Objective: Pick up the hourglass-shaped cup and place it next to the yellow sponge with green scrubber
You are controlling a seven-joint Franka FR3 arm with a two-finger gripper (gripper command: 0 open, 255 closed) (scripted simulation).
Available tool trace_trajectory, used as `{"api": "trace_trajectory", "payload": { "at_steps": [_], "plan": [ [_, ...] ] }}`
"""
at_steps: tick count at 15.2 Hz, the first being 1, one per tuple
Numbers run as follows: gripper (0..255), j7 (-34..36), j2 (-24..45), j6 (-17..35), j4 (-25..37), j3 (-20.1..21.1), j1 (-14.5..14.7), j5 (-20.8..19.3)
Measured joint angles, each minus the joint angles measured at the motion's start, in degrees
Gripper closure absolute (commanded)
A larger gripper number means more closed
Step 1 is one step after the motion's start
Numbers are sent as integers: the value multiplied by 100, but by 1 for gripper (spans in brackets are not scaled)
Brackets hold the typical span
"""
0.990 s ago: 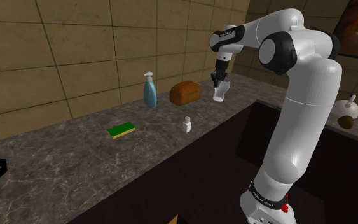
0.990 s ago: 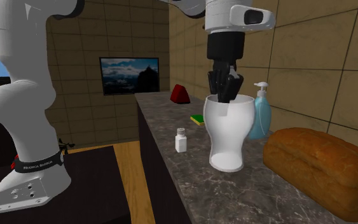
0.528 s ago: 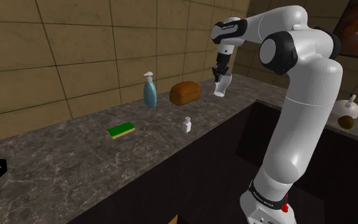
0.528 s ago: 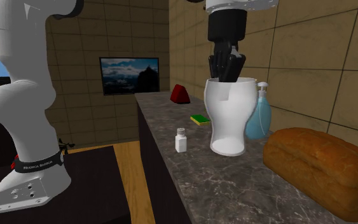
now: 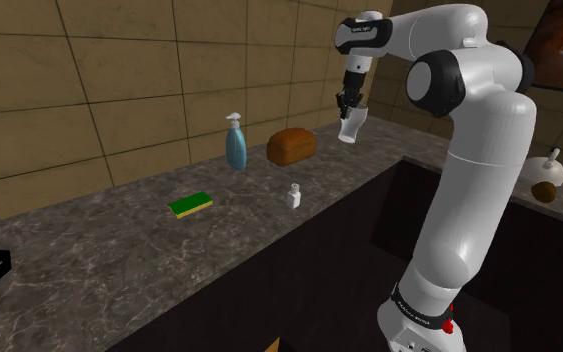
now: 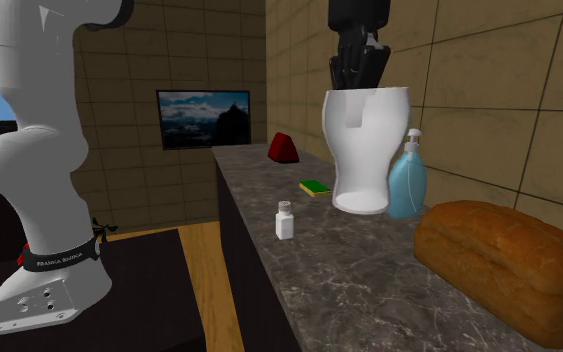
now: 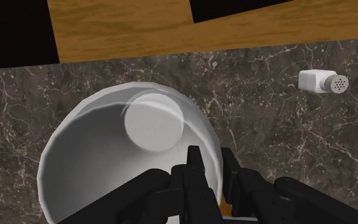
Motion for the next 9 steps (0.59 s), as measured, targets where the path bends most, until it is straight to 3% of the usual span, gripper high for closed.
{"api": "trace_trajectory", "payload": {
  "at_steps": [2,9],
  "plan": [
    [255,58,-7,-91,88,18,29,-7],
    [255,1000,-316,-25,-187,393,613,-211]
  ]
}}
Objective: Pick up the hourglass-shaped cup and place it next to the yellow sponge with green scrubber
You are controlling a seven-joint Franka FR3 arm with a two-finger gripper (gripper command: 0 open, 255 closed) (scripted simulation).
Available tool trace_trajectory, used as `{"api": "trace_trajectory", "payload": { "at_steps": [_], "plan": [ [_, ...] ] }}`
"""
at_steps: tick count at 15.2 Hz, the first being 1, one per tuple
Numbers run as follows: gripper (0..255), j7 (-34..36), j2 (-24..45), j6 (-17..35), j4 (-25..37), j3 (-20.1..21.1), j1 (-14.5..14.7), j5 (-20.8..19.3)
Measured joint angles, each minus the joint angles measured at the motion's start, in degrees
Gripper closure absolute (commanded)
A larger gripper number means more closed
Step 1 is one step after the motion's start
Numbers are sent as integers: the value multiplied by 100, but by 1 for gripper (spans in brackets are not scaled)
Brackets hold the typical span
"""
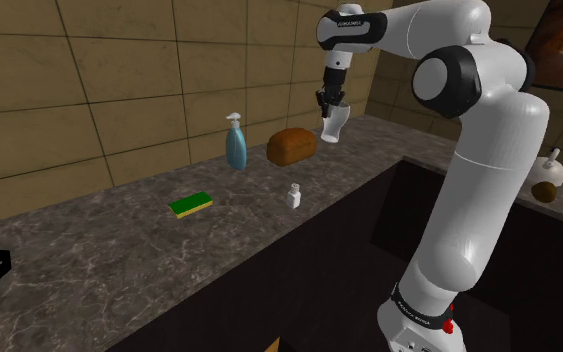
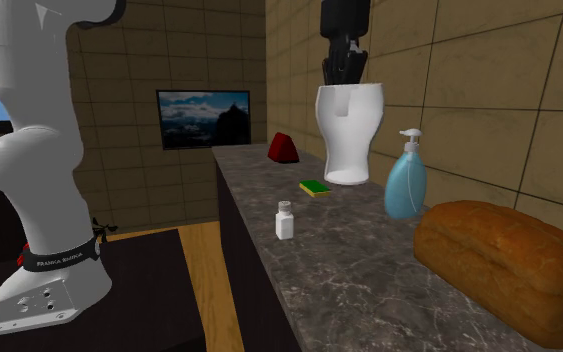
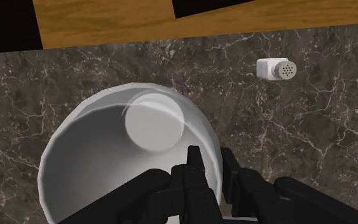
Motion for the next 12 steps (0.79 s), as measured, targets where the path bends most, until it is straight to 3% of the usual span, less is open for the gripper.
{"api": "trace_trajectory", "payload": {
  "at_steps": [12],
  "plan": [
    [255,1575,30,33,74,703,868,-61]
  ]
}}
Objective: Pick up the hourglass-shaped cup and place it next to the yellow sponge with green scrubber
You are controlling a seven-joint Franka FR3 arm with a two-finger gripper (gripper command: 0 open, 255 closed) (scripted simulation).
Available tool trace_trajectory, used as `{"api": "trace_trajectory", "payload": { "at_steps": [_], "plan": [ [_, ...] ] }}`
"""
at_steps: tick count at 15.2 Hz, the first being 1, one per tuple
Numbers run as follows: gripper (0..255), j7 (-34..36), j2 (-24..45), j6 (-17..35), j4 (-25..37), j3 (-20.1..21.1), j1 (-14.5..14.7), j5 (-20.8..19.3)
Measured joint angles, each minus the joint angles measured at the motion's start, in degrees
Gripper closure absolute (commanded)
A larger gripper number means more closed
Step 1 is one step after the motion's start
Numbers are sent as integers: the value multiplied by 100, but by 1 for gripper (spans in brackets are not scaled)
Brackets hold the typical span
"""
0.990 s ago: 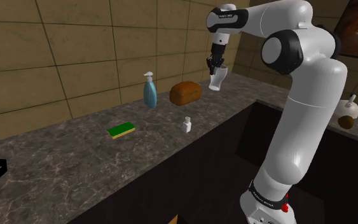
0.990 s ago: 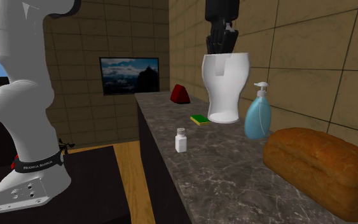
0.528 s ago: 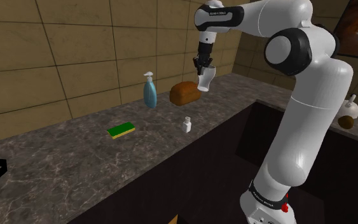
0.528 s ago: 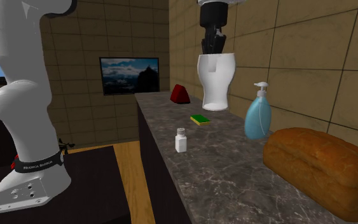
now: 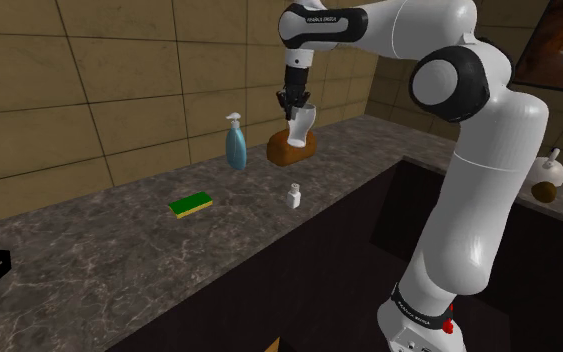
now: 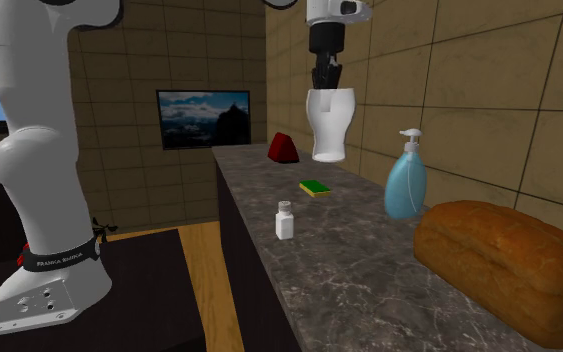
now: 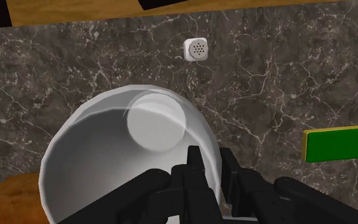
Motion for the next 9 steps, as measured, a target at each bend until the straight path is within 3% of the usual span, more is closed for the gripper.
{"api": "trace_trajectory", "payload": {
  "at_steps": [9],
  "plan": [
    [255,1017,695,-195,898,443,529,173]
  ]
}}
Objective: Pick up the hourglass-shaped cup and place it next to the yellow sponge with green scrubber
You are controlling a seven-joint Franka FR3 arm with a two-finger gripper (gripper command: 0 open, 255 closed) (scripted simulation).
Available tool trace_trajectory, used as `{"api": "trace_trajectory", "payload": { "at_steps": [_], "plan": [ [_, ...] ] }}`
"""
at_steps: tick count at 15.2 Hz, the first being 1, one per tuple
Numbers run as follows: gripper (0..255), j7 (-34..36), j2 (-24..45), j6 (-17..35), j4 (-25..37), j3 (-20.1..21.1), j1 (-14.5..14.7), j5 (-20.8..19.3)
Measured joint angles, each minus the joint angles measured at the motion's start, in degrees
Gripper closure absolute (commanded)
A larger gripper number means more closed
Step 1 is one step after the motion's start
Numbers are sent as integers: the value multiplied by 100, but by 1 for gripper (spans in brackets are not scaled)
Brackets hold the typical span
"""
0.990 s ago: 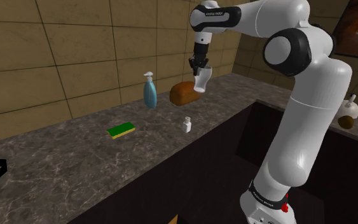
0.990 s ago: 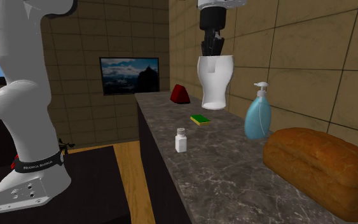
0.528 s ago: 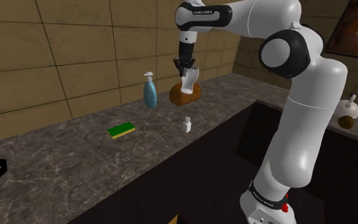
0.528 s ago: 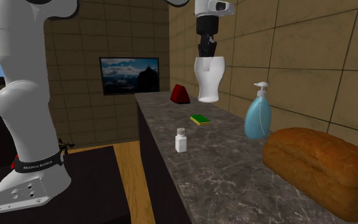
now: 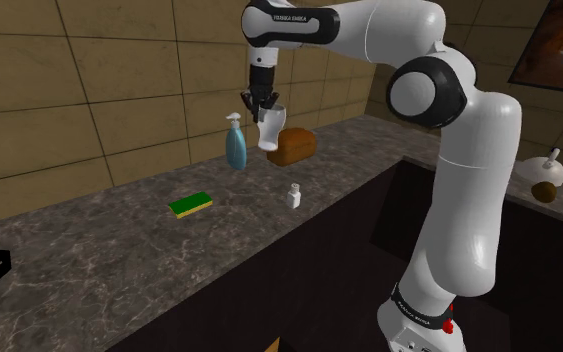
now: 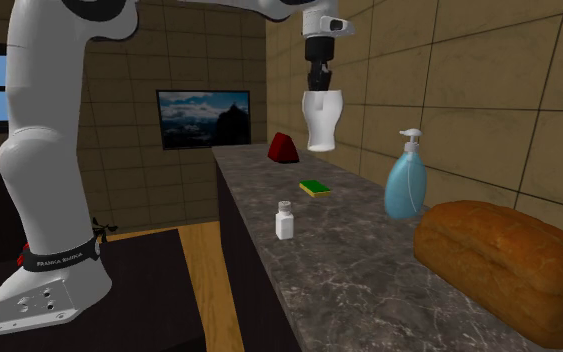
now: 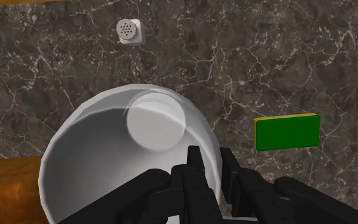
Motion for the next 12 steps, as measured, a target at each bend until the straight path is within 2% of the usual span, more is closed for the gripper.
{"api": "trace_trajectory", "payload": {
  "at_steps": [5,8,12],
  "plan": [
    [255,505,561,-222,787,195,242,112],
    [255,790,1107,-500,1612,306,330,221],
    [255,832,1060,-237,1302,318,396,203]
  ]
}}
